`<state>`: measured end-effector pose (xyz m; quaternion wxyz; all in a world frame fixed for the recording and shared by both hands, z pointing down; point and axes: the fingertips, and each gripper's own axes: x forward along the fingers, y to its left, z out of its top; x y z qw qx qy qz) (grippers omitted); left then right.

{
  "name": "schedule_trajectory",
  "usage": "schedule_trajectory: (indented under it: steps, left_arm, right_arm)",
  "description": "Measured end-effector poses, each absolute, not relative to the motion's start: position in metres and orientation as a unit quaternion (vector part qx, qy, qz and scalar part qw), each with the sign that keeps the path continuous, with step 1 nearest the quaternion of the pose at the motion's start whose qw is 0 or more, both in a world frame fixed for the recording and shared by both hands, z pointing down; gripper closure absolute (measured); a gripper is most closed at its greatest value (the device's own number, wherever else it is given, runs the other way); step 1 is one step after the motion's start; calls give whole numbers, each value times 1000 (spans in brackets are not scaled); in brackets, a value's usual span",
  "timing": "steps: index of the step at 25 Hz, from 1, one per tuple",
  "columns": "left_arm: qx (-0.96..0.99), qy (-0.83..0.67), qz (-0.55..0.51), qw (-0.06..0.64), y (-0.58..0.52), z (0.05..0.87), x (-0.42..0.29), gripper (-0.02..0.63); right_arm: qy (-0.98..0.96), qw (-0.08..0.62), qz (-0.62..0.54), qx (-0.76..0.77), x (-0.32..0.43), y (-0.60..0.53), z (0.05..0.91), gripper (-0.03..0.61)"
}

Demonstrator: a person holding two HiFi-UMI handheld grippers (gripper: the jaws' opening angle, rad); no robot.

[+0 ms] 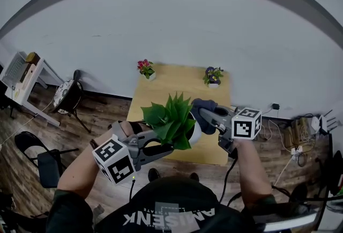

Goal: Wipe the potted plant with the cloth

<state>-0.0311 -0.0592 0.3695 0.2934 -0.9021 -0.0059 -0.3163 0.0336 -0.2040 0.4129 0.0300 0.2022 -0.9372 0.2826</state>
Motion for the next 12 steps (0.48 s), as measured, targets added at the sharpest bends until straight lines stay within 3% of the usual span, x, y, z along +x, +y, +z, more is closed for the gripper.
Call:
schedule_trajectory:
  steps: [12]
  left_arm:
    - [-891, -48, -318, 321, -36, 351, -11, 594]
  right_arm:
    - [-974, -30, 222, -37, -16, -174, 312, 535]
